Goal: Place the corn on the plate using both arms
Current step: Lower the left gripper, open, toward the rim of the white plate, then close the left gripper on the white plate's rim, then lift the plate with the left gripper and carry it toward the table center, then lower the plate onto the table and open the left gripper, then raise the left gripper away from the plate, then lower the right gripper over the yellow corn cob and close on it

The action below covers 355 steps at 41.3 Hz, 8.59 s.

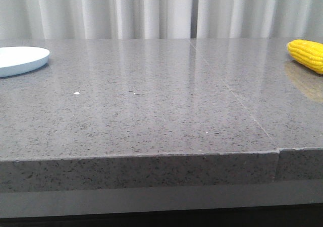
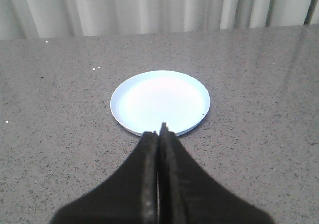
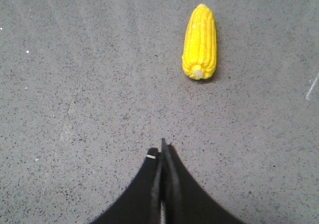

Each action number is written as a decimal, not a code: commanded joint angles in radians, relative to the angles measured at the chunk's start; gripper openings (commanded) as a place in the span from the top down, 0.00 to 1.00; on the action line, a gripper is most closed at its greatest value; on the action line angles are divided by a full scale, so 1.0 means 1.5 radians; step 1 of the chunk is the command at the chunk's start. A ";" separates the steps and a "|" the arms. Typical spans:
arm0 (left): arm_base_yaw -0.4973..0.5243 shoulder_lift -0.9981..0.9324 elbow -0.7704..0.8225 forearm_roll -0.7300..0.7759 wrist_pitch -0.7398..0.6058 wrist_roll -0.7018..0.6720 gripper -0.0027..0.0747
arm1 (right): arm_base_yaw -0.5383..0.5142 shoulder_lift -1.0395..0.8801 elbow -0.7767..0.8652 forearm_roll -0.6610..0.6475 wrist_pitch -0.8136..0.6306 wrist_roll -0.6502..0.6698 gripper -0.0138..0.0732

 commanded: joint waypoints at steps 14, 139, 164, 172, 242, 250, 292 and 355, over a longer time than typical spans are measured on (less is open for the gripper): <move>0.001 0.054 -0.019 -0.006 -0.029 -0.001 0.47 | -0.003 0.016 -0.021 -0.023 -0.036 -0.028 0.41; 0.187 0.891 -0.631 -0.283 0.218 0.224 0.99 | -0.003 0.016 -0.021 -0.023 -0.037 -0.028 0.12; 0.088 0.684 -0.631 -0.329 0.325 0.225 0.99 | -0.003 0.016 -0.021 -0.023 -0.037 -0.028 0.12; -0.013 0.685 -0.626 -0.330 0.338 0.225 0.99 | -0.003 0.016 -0.021 -0.023 -0.037 -0.028 0.12; -0.142 0.887 -0.626 -0.357 0.235 0.225 0.93 | -0.003 0.016 -0.021 -0.023 -0.037 -0.028 0.12; -0.142 0.887 -0.626 -0.347 0.241 0.225 0.67 | -0.003 0.016 -0.021 -0.023 -0.037 -0.028 0.12; -0.304 0.460 -0.404 0.028 0.203 0.090 0.33 | -0.003 0.016 -0.021 -0.023 -0.037 -0.028 0.12; -0.304 0.076 -0.123 -0.008 0.157 0.043 0.33 | -0.024 0.465 -0.374 -0.037 0.061 -0.025 0.10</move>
